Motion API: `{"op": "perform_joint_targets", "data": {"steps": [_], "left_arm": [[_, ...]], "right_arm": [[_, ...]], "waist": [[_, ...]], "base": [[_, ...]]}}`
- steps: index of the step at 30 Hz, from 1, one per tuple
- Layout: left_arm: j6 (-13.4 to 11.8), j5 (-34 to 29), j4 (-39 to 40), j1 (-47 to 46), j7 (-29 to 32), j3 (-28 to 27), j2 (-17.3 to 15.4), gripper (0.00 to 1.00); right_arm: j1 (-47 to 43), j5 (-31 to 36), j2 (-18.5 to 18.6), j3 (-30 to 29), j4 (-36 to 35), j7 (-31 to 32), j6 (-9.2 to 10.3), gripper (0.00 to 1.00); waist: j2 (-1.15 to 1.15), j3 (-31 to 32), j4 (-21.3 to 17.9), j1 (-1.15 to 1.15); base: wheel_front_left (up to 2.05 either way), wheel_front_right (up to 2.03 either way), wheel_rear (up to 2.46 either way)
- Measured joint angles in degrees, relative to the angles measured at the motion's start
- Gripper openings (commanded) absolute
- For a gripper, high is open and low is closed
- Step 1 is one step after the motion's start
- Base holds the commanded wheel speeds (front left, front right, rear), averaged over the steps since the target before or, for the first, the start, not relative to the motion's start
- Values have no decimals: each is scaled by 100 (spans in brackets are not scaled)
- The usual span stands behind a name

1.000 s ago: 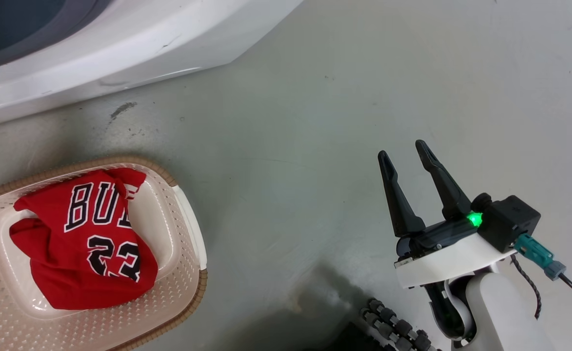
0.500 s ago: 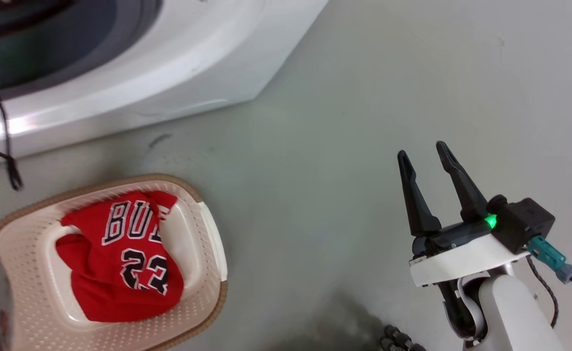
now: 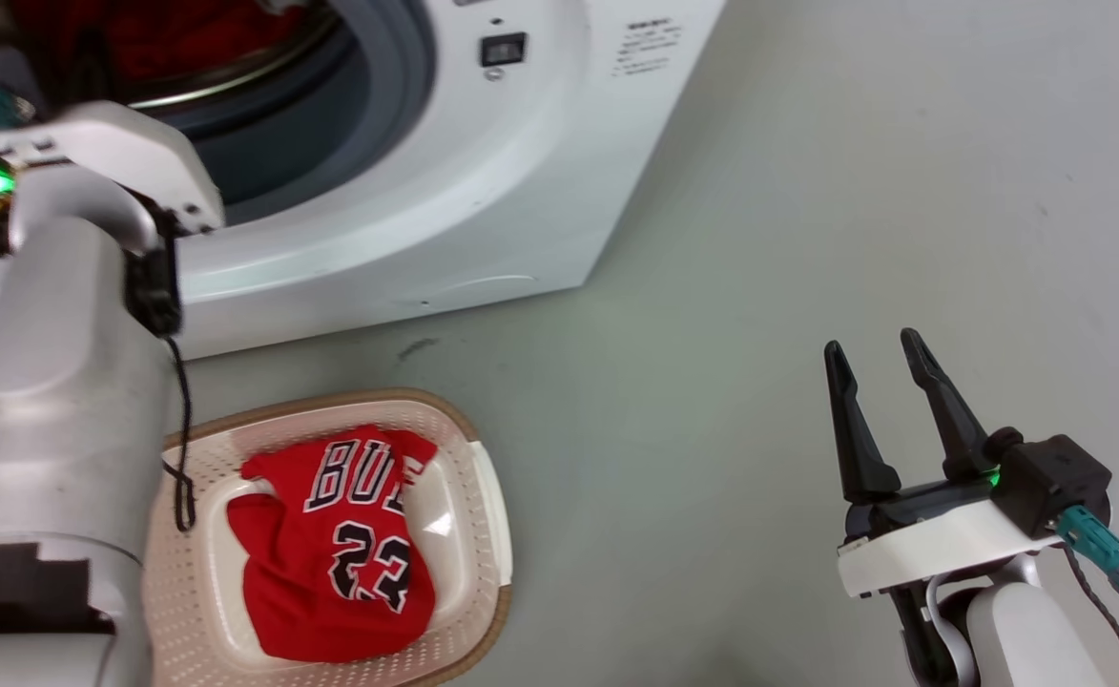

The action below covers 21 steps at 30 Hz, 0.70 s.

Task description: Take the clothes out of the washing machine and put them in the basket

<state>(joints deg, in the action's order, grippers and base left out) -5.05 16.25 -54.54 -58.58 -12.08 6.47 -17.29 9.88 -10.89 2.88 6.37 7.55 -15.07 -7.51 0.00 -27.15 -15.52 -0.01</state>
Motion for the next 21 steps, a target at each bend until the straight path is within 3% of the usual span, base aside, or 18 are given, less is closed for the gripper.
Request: {"op": "perform_joint_targets", "data": {"steps": [5, 6, 7, 8, 21], "left_arm": [[120, 77, -66, 170, -196, 33, 227, 0], [143, 80, -77, 172, -224, 38, 255, 5], [156, 81, -93, 172, -230, 45, 278, 43], [165, 81, -113, 172, -237, 53, 304, 100], [385, 56, -866, -506, -210, 264, 501, 100]], "right_arm": [[-86, 115, -1, -120, -138, 56, 0, 100], [-93, 138, 0, -143, -177, 80, 0, 100], [-98, 155, 0, -157, -207, 99, 0, 100], [-102, 181, -1, -169, -233, 110, 0, 100], [-276, 291, 1, -227, -604, 366, 0, 100]], "waist": [[0, 172, 259, 0], [0, 192, 308, 0], [0, 209, 352, 0], [0, 224, 391, 0], [0, 74, 632, 0]], "base": [[0, 0, 0], [0, 0, 0], [0, 0, 0], [0, 0, 0], [0, 0, 0]]}}
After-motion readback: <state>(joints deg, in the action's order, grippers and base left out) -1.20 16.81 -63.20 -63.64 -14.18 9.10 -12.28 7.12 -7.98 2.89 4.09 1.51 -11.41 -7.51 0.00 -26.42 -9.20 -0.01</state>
